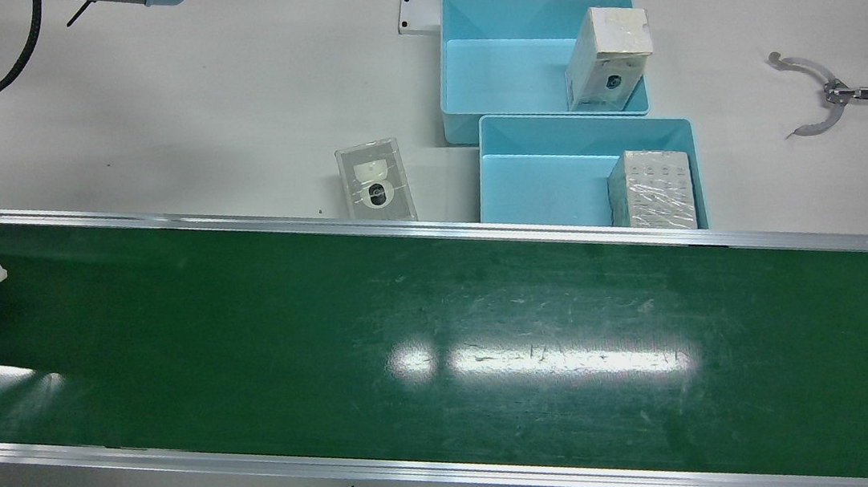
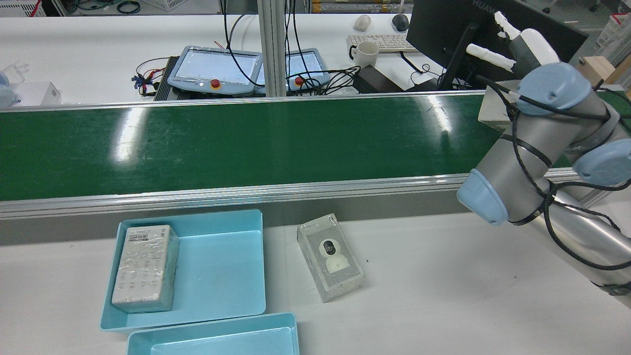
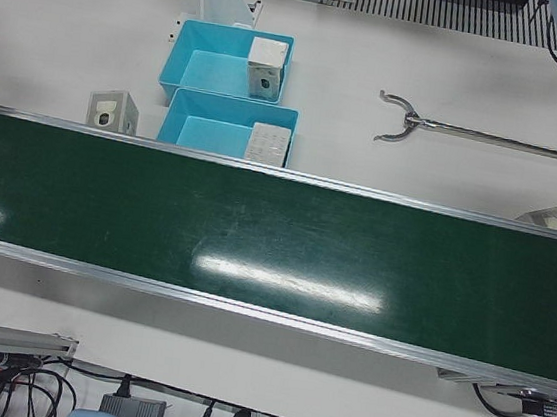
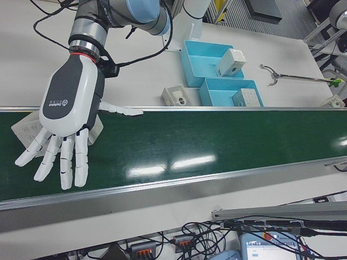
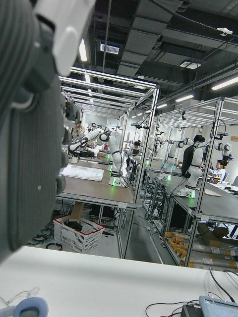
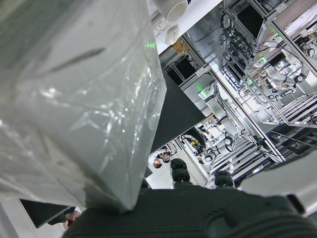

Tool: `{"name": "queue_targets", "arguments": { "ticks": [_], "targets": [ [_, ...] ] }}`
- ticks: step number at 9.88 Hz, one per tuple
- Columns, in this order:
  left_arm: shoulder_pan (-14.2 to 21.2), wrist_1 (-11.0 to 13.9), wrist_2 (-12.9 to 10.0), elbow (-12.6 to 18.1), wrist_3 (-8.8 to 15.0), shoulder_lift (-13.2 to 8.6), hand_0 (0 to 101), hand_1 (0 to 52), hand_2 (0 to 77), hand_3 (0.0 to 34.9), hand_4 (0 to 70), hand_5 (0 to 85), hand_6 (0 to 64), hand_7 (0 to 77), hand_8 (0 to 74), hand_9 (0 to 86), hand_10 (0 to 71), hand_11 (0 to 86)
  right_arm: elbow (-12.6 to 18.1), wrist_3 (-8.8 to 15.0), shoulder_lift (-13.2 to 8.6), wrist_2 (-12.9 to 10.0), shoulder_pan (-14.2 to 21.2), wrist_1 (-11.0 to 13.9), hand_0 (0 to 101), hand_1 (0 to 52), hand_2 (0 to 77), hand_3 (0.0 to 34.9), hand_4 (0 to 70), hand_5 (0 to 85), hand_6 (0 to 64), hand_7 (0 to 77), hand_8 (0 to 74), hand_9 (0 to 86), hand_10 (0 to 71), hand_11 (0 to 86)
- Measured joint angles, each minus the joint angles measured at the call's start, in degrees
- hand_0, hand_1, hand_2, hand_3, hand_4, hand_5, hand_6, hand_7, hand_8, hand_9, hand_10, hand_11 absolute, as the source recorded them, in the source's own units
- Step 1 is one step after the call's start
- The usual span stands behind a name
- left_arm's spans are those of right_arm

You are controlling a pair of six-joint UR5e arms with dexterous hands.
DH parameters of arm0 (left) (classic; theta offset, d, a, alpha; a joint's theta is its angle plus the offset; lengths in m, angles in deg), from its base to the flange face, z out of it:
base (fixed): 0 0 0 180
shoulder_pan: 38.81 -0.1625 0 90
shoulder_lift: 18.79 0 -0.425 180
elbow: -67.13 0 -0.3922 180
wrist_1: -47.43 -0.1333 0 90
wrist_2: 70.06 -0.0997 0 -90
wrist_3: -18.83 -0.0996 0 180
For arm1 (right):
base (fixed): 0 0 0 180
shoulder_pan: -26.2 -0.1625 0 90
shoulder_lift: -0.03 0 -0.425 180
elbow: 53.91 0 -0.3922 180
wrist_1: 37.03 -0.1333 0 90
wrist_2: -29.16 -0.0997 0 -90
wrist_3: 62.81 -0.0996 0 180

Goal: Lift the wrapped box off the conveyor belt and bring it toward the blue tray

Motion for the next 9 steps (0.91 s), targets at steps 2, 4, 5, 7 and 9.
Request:
{"name": "queue_targets", "arguments": {
  "ticks": [2, 4, 5, 7, 9],
  "targets": [
    [0.0, 0.0, 0.0, 0.0, 0.0, 0.0, 0, 0.0, 0.5, 0.0, 0.5, 0.5, 0.5, 0.5, 0.5, 0.5, 0.5, 0.0, 0.0, 0.0, 0.0, 0.0, 0.0, 0.0, 10, 1.1, 1.6, 30.4, 1.1, 2.2, 0.0, 9.8, 4.4, 1.6, 0.0, 1.1],
    [0.0, 0.0, 0.0, 0.0, 0.0, 0.0, 0, 0.0, 1.1, 0.0, 0.5, 0.5, 0.0, 0.5, 0.5, 0.5, 0.5, 0.0, 0.0, 0.0, 0.0, 0.0, 0.0, 0.0, 12, 1.1, 1.6, 30.4, 1.1, 5.5, 0.0, 11.4, 4.4, 1.6, 0.0, 1.1],
    [0.0, 0.0, 0.0, 0.0, 0.0, 0.0, 0, 0.0, 1.1, 0.0, 0.0, 0.5, 0.0, 0.5, 0.5, 0.5, 0.5, 0.0, 0.0, 0.0, 0.0, 0.0, 0.0, 0.0, 12, 1.1, 1.6, 30.4, 1.1, 5.5, 0.0, 11.4, 4.4, 1.6, 0.0, 1.1],
    [0.0, 0.0, 0.0, 0.0, 0.0, 0.0, 0, 0.0, 0.5, 0.0, 0.5, 0.5, 0.5, 0.5, 0.0, 0.5, 0.0, 0.0, 0.0, 0.0, 0.0, 0.0, 0.0, 0.0, 14, 1.1, 1.6, 30.5, 3.8, 7.1, 0.0, 12.5, 5.5, 1.6, 0.0, 1.1],
    [0.0, 0.0, 0.0, 0.0, 0.0, 0.0, 0, 0.0, 1.1, 0.0, 0.5, 0.5, 0.5, 0.5, 0.5, 0.5, 0.0, 0.0, 0.0, 0.0, 0.0, 0.0, 0.0, 0.0, 14, 1.1, 1.6, 30.5, 3.8, 7.1, 0.0, 12.5, 6.0, 1.6, 0.0, 1.1]
  ]
}}
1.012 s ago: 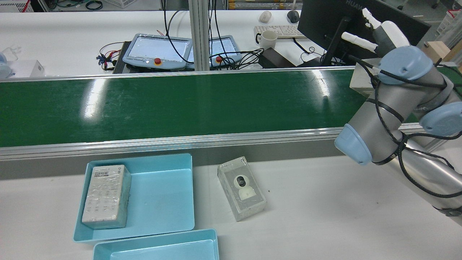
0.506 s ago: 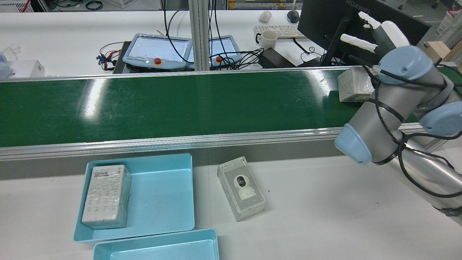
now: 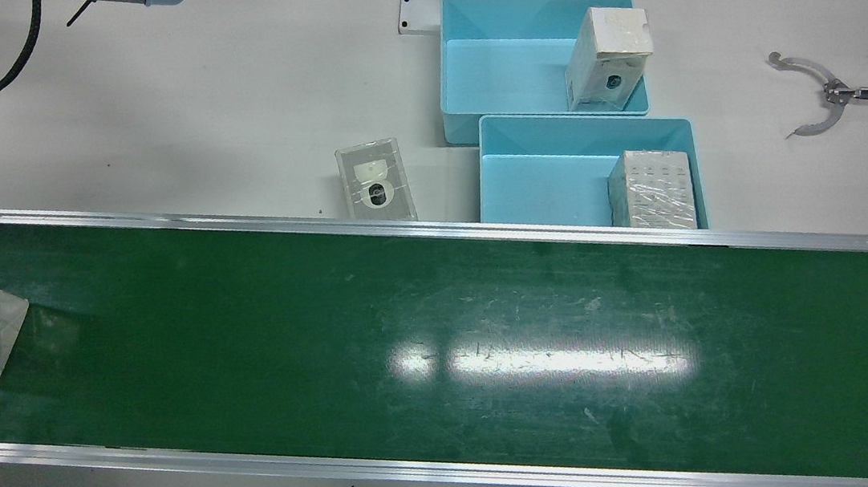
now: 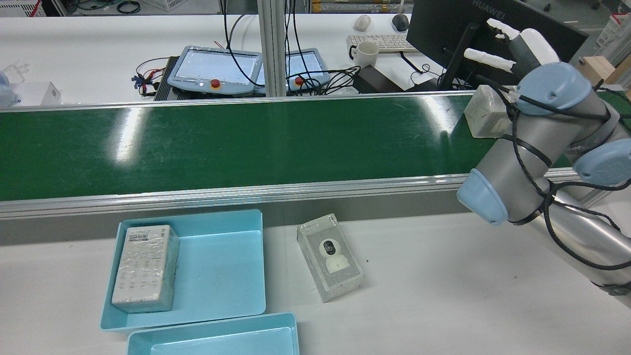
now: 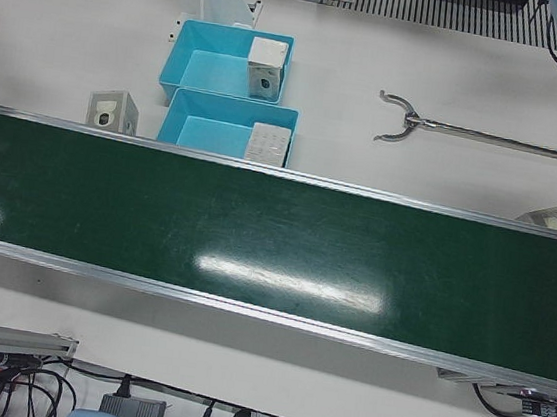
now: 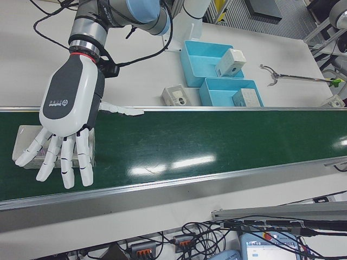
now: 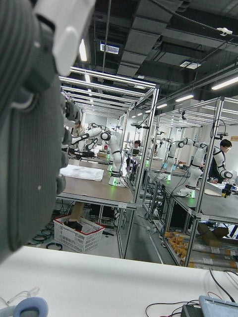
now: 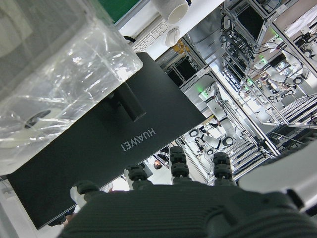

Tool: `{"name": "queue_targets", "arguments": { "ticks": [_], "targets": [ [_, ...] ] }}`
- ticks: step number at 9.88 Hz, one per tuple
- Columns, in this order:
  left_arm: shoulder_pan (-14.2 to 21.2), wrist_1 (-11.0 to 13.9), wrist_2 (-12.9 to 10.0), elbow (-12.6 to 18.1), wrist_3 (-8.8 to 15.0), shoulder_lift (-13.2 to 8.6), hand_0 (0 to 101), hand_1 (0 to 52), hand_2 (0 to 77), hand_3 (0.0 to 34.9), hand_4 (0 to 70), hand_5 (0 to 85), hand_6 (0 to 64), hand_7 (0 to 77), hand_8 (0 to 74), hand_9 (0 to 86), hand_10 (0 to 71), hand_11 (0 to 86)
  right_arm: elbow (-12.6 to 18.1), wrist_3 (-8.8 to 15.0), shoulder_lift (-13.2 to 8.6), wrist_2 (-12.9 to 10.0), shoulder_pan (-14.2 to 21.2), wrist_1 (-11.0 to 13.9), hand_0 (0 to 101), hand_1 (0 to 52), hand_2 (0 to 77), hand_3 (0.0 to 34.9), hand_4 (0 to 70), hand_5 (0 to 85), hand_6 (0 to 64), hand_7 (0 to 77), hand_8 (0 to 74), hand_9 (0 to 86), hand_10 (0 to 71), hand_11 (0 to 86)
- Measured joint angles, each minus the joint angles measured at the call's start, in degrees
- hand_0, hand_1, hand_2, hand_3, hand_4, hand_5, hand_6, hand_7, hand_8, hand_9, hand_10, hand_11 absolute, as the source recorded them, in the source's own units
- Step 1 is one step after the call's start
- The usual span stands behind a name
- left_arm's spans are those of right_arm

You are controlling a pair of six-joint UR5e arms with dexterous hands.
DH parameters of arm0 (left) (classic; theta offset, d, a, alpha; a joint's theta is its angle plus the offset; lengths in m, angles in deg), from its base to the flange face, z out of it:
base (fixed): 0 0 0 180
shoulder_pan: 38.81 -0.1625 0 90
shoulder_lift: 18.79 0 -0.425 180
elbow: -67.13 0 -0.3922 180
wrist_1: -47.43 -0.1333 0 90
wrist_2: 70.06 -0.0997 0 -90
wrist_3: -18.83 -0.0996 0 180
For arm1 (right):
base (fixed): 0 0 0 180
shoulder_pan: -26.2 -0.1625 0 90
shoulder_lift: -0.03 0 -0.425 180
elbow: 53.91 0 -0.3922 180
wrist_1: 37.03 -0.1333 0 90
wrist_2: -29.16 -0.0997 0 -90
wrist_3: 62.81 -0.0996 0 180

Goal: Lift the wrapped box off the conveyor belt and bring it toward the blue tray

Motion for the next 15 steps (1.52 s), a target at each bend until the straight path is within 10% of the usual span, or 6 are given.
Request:
{"name": "queue_targets", "arguments": {
  "ticks": [5, 7, 9, 15],
  "targets": [
    [0.0, 0.0, 0.0, 0.0, 0.0, 0.0, 0, 0.0, 1.1, 0.0, 0.5, 0.5, 0.5, 0.5, 0.5, 0.0, 0.5, 0.0, 0.0, 0.0, 0.0, 0.0, 0.0, 0.0, 12, 1.1, 1.6, 30.4, 6.0, 8.2, 0.0, 12.5, 6.5, 1.6, 0.0, 1.1],
    [0.0, 0.0, 0.0, 0.0, 0.0, 0.0, 0, 0.0, 1.1, 0.0, 0.5, 0.5, 0.0, 0.5, 0.5, 0.0, 0.0, 0.0, 0.0, 0.0, 0.0, 0.0, 0.0, 0.0, 40, 1.6, 2.7, 30.3, 5.4, 9.8, 0.0, 14.2, 0.0, 1.6, 3.3, 1.1],
    [0.0, 0.0, 0.0, 0.0, 0.0, 0.0, 0, 0.0, 1.1, 0.0, 0.0, 0.5, 0.0, 0.5, 0.5, 0.0, 0.5, 0.0, 0.0, 0.0, 0.0, 0.0, 0.0, 0.0, 39, 8.7, 15.3, 30.4, 5.4, 9.8, 0.0, 13.6, 0.0, 1.6, 1.6, 3.3],
    [0.0, 0.0, 0.0, 0.0, 0.0, 0.0, 0, 0.0, 1.1, 0.0, 0.5, 0.5, 0.5, 0.5, 0.5, 0.5, 0.5, 0.0, 0.0, 0.0, 0.0, 0.0, 0.0, 0.0, 39, 8.2, 14.2, 30.3, 6.0, 7.6, 0.0, 14.2, 0.0, 1.6, 3.3, 4.4]
  ]
}}
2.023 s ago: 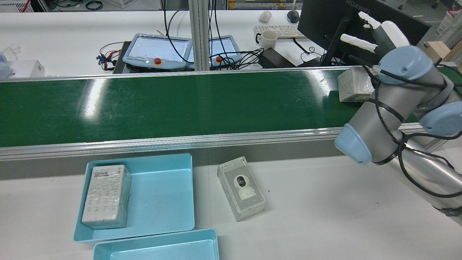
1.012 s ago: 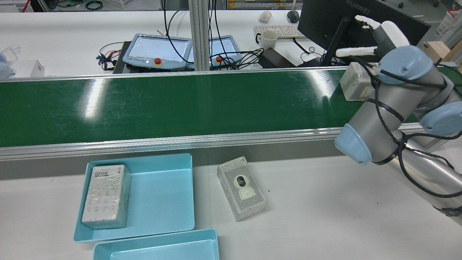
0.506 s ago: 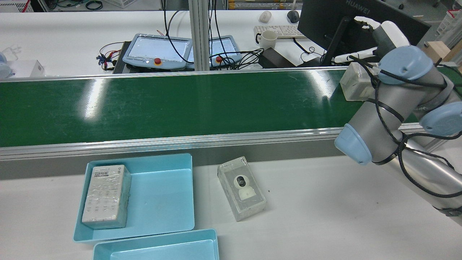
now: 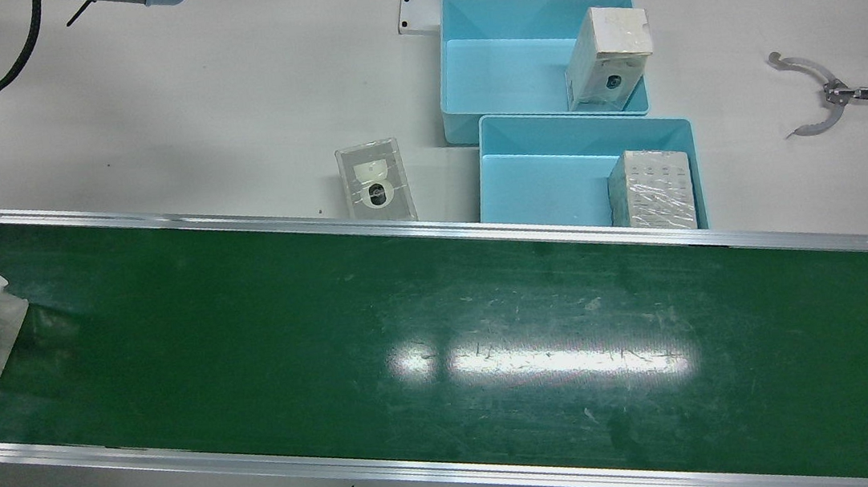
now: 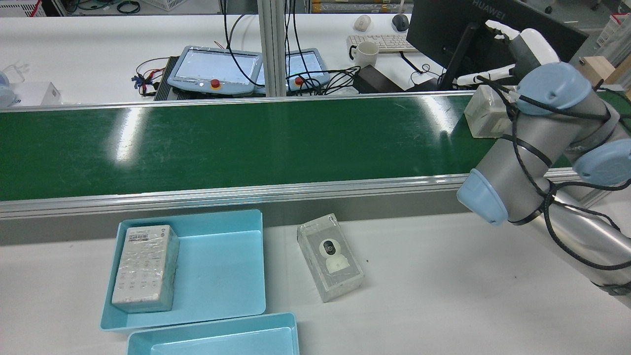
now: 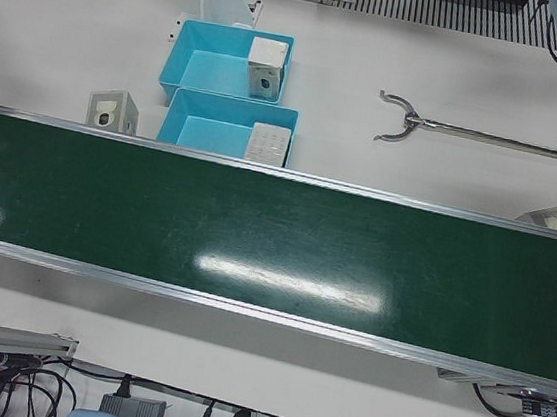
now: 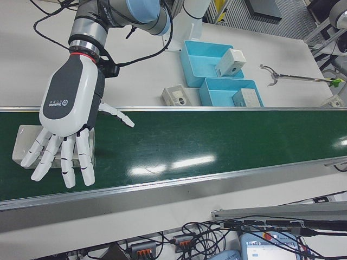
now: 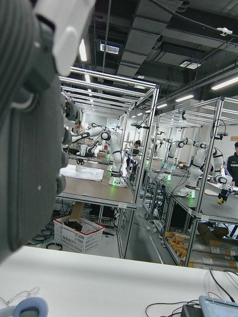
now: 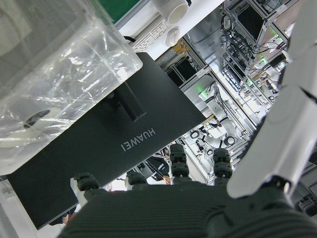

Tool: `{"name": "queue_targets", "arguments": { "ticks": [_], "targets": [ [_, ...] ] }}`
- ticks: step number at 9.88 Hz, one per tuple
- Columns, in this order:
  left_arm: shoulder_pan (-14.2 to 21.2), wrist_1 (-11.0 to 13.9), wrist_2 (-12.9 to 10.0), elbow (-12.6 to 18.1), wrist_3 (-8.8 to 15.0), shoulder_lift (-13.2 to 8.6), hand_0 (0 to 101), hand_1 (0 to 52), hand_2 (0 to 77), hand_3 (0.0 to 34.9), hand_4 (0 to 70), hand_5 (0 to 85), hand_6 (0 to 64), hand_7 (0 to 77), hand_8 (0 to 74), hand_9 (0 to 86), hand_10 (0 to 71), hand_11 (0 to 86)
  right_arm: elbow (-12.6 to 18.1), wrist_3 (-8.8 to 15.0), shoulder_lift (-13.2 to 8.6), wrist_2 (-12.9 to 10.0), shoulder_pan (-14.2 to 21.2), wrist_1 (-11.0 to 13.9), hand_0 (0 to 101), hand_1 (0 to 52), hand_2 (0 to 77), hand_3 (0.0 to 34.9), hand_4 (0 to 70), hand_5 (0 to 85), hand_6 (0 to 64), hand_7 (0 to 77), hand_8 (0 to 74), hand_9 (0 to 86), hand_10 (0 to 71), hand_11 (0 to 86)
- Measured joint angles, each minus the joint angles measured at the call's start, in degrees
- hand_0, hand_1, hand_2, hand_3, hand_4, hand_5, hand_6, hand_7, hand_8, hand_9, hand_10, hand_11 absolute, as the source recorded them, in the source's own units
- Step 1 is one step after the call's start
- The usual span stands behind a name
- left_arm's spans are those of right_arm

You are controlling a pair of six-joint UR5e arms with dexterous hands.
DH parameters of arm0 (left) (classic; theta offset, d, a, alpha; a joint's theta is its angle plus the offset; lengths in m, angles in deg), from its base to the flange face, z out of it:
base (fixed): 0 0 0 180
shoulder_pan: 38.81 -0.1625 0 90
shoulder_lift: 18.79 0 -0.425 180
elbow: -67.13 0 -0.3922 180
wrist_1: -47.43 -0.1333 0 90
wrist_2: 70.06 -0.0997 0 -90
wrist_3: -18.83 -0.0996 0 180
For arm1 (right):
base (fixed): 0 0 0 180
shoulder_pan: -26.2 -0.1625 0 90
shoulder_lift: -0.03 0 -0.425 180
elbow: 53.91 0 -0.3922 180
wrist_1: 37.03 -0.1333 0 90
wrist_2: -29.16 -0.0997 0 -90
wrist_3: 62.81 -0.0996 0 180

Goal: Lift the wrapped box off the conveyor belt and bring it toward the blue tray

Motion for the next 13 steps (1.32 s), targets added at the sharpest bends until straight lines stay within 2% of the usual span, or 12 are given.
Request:
{"name": "queue_targets", "arguments": {
  "ticks": [3, 4, 13],
  "targets": [
    [0.0, 0.0, 0.0, 0.0, 0.0, 0.0, 0, 0.0, 0.5, 0.0, 0.5, 0.5, 0.5, 0.5, 0.0, 0.5, 0.0, 0.0, 0.0, 0.0, 0.0, 0.0, 0.0, 0.0, 38, 8.2, 14.2, 30.3, 5.4, 9.8, 0.0, 14.7, 0.0, 1.6, 2.7, 5.4],
    [0.0, 0.0, 0.0, 0.0, 0.0, 0.0, 0, 0.0, 0.5, 0.0, 0.5, 0.5, 0.5, 0.5, 0.0, 0.5, 0.0, 0.0, 0.0, 0.0, 0.0, 0.0, 0.0, 0.0, 38, 8.2, 14.2, 30.3, 5.4, 11.5, 0.0, 14.2, 0.0, 1.6, 4.9, 5.4],
    [0.0, 0.0, 0.0, 0.0, 0.0, 0.0, 0, 0.0, 1.1, 0.0, 0.5, 0.5, 0.5, 0.5, 0.5, 0.0, 0.5, 0.0, 0.0, 0.0, 0.0, 0.0, 0.0, 0.0, 38, 8.2, 15.3, 30.0, 7.1, 13.1, 0.0, 14.2, 0.0, 1.6, 4.4, 5.4]
  ]
}}
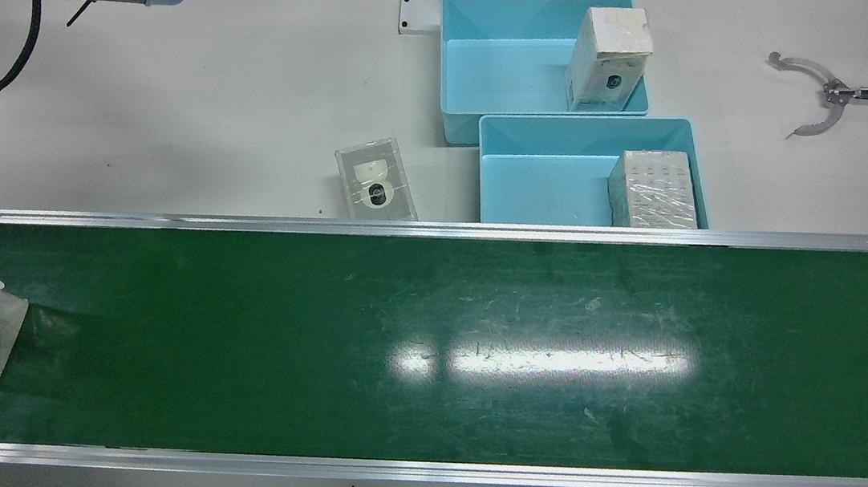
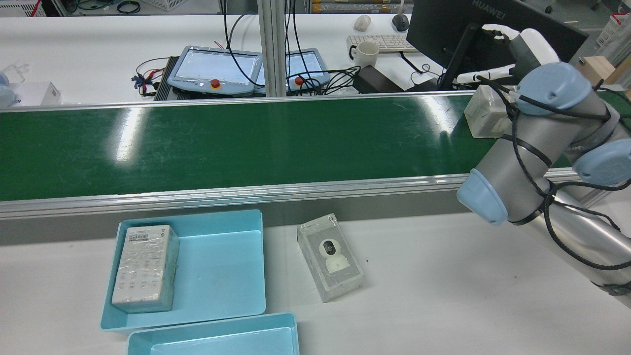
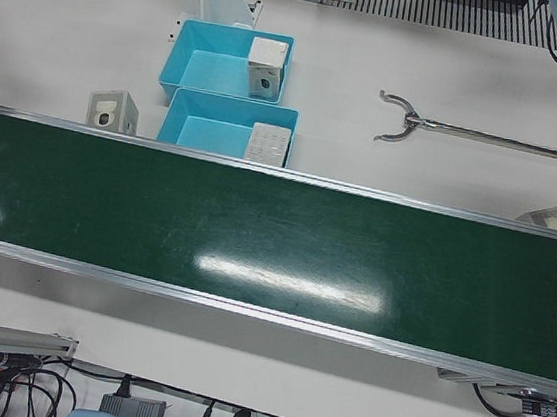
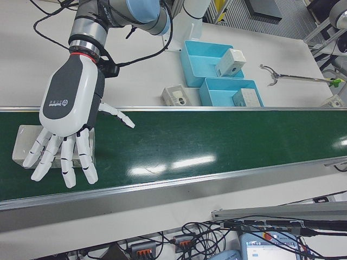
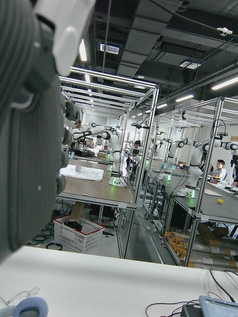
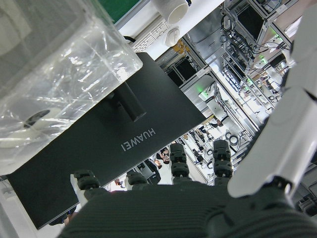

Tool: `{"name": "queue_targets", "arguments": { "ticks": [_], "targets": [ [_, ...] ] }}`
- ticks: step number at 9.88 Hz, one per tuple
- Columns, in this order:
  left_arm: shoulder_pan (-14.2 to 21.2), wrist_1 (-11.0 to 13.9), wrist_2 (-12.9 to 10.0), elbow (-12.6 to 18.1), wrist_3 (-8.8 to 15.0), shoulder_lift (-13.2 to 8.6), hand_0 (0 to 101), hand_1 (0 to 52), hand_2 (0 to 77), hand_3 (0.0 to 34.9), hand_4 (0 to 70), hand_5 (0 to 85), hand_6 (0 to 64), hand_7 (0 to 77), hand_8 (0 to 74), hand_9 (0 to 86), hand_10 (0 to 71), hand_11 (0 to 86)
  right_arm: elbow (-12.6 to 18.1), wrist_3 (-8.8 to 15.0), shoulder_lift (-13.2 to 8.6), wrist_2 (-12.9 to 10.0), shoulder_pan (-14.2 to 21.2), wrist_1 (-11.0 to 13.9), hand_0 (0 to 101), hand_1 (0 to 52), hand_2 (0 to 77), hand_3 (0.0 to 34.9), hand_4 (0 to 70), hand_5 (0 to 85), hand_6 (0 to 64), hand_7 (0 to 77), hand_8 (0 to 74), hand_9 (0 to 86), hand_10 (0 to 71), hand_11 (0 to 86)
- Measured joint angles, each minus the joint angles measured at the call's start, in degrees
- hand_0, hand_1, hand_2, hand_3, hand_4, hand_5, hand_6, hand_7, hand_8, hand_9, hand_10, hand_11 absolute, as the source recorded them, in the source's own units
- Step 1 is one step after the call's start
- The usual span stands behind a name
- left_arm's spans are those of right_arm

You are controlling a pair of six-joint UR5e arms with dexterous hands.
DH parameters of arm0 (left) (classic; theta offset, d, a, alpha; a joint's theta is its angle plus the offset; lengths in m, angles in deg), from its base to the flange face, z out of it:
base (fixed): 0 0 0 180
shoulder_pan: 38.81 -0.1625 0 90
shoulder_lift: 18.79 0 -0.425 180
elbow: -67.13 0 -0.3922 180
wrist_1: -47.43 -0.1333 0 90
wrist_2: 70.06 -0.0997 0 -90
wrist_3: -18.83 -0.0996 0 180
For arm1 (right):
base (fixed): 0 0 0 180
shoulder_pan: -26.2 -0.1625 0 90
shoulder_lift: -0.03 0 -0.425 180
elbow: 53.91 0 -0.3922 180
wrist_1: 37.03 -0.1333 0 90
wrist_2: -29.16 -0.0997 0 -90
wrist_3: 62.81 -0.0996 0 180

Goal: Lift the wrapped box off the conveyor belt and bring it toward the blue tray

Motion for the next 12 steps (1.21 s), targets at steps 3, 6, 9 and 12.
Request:
{"name": "queue_targets", "arguments": {
  "ticks": [3, 6, 9, 12],
  "targets": [
    [0.0, 0.0, 0.0, 0.0, 0.0, 0.0, 0, 0.0, 1.1, 0.0, 0.5, 0.5, 0.0, 0.5, 0.5, 0.0, 0.5, 0.0, 0.0, 0.0, 0.0, 0.0, 0.0, 0.0, 38, 8.2, 15.3, 29.8, 7.1, 13.1, 0.0, 14.7, 0.0, 1.6, 4.4, 5.4],
    [0.0, 0.0, 0.0, 0.0, 0.0, 0.0, 0, 0.0, 1.1, 0.0, 0.5, 0.5, 0.5, 0.5, 0.5, 0.0, 0.0, 0.0, 0.0, 0.0, 0.0, 0.0, 0.0, 0.0, 38, 8.2, 15.3, 29.9, 7.1, 13.1, 0.0, 14.7, 0.0, 1.6, 4.4, 5.4],
    [0.0, 0.0, 0.0, 0.0, 0.0, 0.0, 0, 0.0, 1.1, 0.0, 0.5, 0.5, 0.0, 0.5, 0.0, 0.0, 0.0, 0.0, 0.0, 0.0, 0.0, 0.0, 0.0, 0.0, 38, 8.2, 15.3, 29.9, 7.1, 14.2, 0.0, 14.7, 0.0, 1.6, 4.4, 6.0],
    [0.0, 0.0, 0.0, 0.0, 0.0, 0.0, 0, 0.0, 1.1, 0.0, 0.5, 0.5, 0.5, 0.5, 0.5, 0.0, 0.5, 0.0, 0.0, 0.0, 0.0, 0.0, 0.0, 0.0, 37, 8.2, 15.8, 29.9, 7.1, 14.2, 0.0, 14.7, 0.0, 1.6, 4.4, 6.0]
  ]
}}
